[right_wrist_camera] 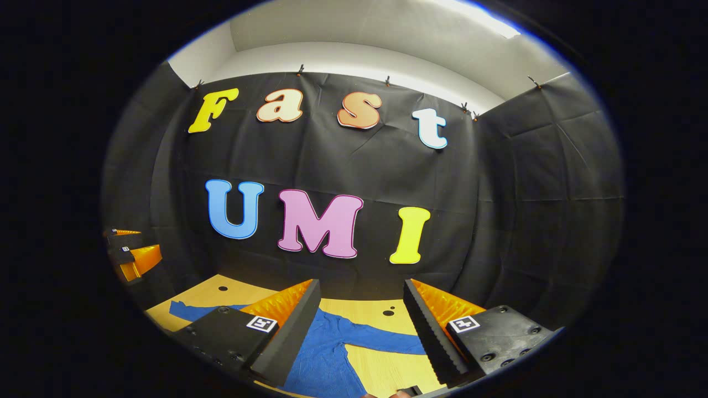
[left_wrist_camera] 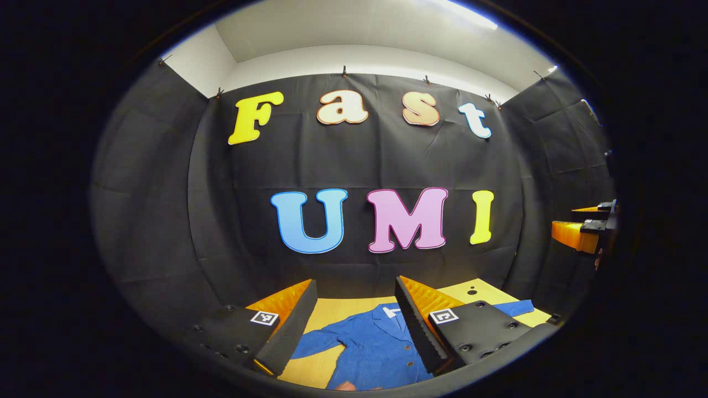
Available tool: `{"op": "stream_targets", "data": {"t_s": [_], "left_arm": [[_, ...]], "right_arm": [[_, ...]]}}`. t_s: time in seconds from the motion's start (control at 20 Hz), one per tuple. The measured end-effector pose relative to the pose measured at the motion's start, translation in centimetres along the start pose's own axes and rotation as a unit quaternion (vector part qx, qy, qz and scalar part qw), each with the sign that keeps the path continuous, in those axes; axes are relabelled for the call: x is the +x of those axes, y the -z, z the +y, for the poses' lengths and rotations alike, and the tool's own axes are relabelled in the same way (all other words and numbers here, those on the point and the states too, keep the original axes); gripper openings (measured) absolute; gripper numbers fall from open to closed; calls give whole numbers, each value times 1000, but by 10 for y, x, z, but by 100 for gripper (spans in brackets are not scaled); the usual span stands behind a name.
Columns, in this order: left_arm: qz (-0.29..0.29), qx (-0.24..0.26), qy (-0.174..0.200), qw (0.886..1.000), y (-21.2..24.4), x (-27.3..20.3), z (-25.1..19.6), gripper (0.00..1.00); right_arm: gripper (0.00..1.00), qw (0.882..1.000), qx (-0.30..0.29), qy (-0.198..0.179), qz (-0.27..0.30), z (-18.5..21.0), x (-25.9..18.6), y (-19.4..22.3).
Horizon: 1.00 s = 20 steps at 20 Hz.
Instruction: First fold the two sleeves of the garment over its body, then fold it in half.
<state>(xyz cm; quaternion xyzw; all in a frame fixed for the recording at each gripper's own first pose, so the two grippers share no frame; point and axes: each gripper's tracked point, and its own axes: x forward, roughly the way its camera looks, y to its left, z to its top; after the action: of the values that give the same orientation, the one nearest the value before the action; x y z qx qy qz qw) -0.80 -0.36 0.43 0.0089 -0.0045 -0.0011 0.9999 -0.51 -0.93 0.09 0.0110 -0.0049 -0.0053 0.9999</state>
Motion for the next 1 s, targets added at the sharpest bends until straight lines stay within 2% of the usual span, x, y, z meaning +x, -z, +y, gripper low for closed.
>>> {"op": "stream_targets", "data": {"t_s": [0.25,0.45,0.5,0.6,0.75,0.8,0.85,0.9,0.95,1.0], "left_arm": [[-4,8,6,1000,-2,-1,0,81],[-8,6,3,1000,-1,-1,14,81],[-7,5,4,1000,2,-2,16,81],[-4,3,12,1000,9,1,25,81],[6,-6,9,1000,19,8,31,81],[13,-8,8,1000,23,10,32,81],[17,-5,8,1000,26,12,34,81],[21,0,3,1000,29,15,37,81],[24,1,-2,1000,31,18,39,81],[35,-7,-8,999,39,28,37,82]], "right_arm": [[96,1000,-2,-2,5,0,2,2],[96,998,34,-39,28,2,21,-7],[96,997,45,-40,41,-6,30,-6],[96,987,94,-26,128,-49,68,12],[96,961,149,1,233,-95,107,63],[96,946,158,17,284,-118,122,101],[96,927,166,42,335,-143,135,139],[98,901,168,64,395,-167,144,187],[98,886,157,74,431,-182,147,218],[98,860,140,75,485,-198,153,264]]}}
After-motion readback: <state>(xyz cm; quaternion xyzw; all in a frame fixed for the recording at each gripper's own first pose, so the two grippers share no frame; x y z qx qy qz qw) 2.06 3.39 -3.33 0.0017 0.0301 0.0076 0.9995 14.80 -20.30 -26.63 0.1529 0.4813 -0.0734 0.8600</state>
